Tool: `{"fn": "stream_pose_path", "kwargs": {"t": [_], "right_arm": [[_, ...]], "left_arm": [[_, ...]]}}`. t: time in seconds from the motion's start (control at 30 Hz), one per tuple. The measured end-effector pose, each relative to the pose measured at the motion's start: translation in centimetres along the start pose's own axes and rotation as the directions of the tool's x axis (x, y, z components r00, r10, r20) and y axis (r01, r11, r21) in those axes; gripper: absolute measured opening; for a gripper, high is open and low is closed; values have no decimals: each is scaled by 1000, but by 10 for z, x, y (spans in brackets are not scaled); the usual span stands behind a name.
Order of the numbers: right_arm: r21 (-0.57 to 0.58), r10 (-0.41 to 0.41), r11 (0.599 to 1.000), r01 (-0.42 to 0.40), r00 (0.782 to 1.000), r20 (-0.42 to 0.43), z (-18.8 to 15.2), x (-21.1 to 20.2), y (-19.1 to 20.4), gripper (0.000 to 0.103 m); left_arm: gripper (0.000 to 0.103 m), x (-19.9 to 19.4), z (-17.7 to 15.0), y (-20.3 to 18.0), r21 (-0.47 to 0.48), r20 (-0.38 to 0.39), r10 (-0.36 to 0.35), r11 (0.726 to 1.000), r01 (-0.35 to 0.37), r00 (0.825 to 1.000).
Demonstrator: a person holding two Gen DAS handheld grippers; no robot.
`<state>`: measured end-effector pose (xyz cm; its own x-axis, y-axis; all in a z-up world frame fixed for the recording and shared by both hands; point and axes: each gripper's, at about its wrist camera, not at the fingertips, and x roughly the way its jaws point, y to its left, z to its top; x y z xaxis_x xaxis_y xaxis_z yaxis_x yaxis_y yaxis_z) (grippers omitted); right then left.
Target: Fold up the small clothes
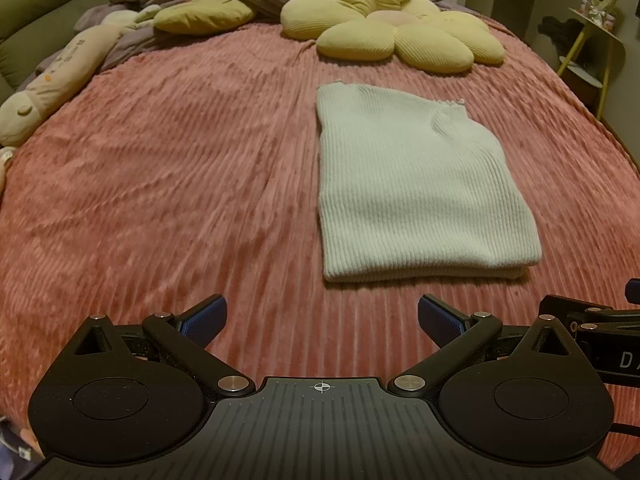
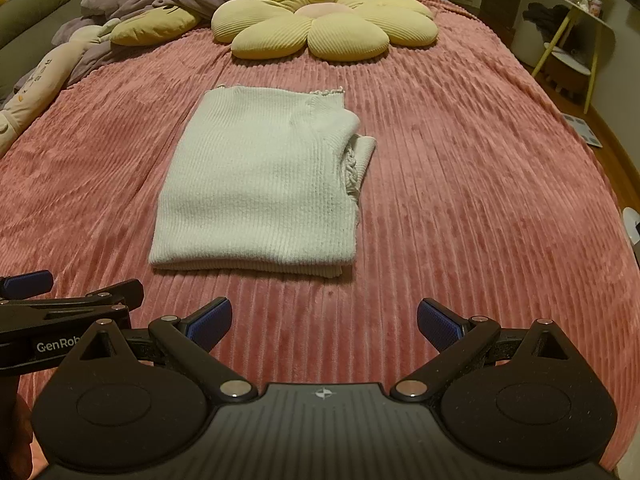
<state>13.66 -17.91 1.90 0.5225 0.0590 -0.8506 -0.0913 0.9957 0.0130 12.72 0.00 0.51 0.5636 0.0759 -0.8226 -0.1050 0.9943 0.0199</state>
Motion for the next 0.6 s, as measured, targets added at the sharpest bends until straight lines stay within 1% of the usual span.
{"fn": "stream_pose_path", "kwargs": {"t": [0.6], "right_arm": [[3,1,1000,-1,1000,2,0,0,-1,99]], "left_arm": [[103,-1,-1,0,-3,1,-6,1000,6,1000]]}}
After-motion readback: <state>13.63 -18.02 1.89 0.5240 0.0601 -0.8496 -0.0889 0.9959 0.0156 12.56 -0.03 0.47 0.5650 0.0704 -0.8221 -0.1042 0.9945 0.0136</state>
